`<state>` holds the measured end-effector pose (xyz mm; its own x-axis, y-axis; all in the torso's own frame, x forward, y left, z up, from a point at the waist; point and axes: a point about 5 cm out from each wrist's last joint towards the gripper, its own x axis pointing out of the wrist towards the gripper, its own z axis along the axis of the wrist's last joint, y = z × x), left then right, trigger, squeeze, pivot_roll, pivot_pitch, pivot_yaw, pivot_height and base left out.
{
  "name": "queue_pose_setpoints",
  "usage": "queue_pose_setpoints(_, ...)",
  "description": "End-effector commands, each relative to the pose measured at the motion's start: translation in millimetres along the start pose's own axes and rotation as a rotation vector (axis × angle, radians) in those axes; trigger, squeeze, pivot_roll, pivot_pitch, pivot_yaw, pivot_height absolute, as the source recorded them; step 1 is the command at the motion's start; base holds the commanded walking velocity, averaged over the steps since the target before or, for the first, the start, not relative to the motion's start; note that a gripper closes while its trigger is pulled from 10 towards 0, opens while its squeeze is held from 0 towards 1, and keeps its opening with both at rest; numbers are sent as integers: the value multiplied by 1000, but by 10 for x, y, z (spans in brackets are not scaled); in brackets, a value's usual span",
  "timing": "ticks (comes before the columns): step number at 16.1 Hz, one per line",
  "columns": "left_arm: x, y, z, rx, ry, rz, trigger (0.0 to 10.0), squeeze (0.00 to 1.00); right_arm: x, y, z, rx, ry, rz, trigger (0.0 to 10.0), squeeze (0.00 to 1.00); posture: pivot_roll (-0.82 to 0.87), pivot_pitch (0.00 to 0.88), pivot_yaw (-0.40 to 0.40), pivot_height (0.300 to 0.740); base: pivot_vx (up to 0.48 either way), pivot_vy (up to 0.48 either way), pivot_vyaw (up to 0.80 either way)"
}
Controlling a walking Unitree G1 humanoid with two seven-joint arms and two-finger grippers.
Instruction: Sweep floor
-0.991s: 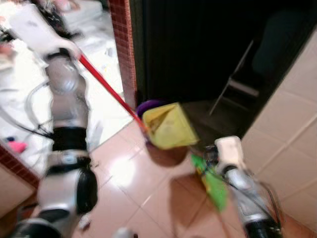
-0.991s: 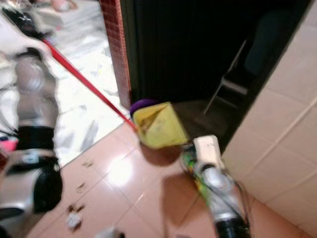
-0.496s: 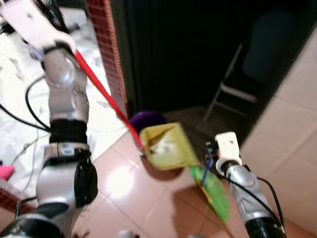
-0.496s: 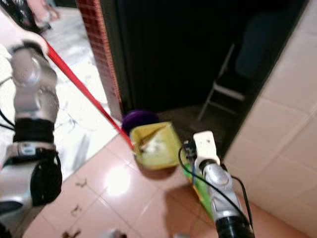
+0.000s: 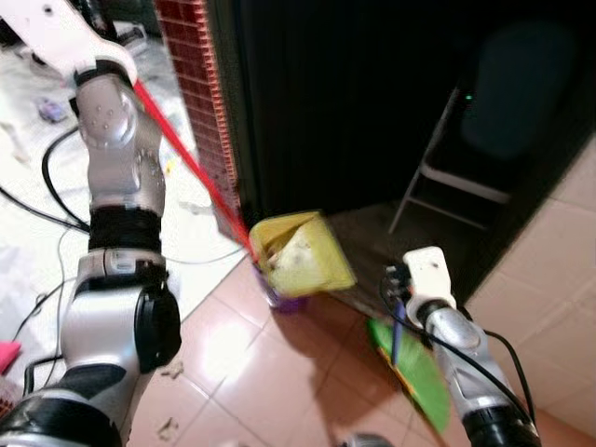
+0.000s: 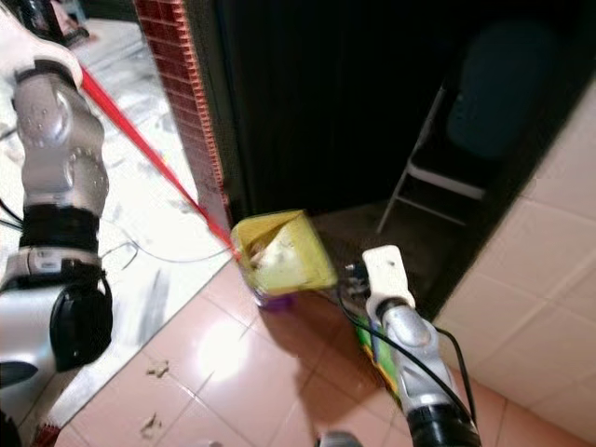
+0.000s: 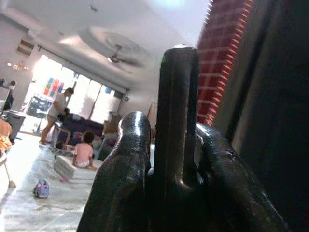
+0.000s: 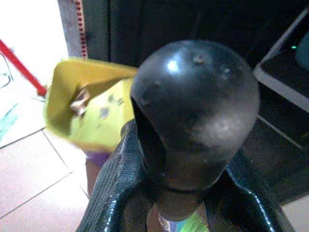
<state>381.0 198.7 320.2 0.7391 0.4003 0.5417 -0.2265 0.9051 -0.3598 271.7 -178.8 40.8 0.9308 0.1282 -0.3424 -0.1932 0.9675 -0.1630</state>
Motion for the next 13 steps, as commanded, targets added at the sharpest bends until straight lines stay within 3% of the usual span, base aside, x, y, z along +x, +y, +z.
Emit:
queue_pose_setpoints(1,83,47,175,-23,-82,35,10000,0,-29,175,-263,99,123,65,10000,0,-114,0,81,740,345,334,0)
queue_pose_setpoints(4,80,5,159,-5,-99,35,10000,0,-28,179,-256,99,121,73,10000,0,-113,0,78,740,316,326,0)
queue_pose_setpoints(13,-26,-161,62,43,-116,35,10000,0,-22,188,-242,97,114,76,10000,0,-119,0,79,740,0,0,0)
